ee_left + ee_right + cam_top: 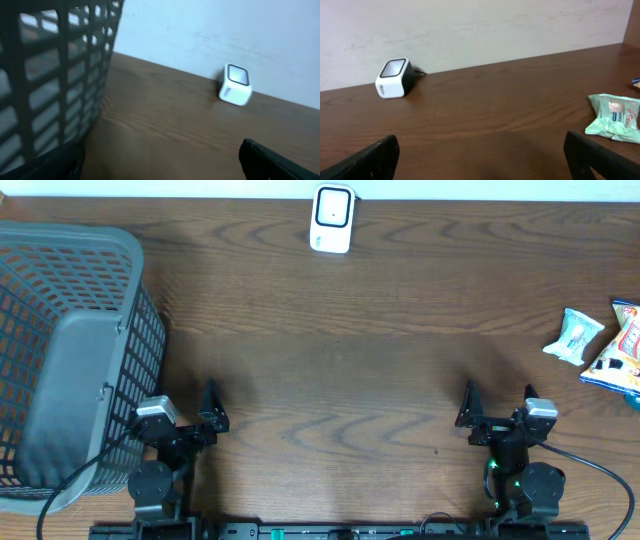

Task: Scan the item barcode

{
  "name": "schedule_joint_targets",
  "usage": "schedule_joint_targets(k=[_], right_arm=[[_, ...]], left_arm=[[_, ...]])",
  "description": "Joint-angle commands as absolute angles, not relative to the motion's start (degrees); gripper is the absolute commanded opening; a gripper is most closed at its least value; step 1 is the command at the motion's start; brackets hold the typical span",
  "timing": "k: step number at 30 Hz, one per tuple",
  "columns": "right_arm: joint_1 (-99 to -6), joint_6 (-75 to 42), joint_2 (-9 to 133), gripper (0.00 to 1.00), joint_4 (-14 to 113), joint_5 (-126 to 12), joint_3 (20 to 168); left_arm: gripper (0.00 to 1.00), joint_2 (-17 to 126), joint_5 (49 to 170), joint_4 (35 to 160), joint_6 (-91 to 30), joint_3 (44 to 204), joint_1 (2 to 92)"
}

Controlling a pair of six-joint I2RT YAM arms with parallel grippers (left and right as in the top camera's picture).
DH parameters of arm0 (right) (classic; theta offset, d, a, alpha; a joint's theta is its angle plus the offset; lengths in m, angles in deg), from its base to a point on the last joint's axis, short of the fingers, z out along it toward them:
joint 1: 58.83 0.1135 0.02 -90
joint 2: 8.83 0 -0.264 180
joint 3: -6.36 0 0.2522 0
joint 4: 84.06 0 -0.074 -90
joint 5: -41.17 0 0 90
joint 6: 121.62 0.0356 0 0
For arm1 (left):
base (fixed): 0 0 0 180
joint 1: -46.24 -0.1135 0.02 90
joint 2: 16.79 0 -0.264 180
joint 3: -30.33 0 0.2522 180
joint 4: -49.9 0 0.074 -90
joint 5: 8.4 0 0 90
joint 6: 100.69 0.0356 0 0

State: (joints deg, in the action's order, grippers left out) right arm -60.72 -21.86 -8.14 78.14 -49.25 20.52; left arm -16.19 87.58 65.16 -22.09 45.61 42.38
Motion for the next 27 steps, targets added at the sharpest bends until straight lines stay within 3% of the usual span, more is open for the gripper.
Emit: schedule_joint_targets(k=[1,8,27], right_arm=[[-60.2,-22.9,-8.5,0.99,77.9,-48.9,20.4],[-60.2,-22.9,-8.5,0.99,77.9,-48.9,20.4],[-60.2,-22.9,-8.5,0.99,77.9,-48.9,20.4]], left_arm=[[0.98,-16.7,83.8,65.8,-15.3,44.3,42.6],[0.98,-16.7,81.0,67.8,-10.0,44.3,42.6],[0.98,-16.7,82.2,67.9,-9.9,44.3,44.3]])
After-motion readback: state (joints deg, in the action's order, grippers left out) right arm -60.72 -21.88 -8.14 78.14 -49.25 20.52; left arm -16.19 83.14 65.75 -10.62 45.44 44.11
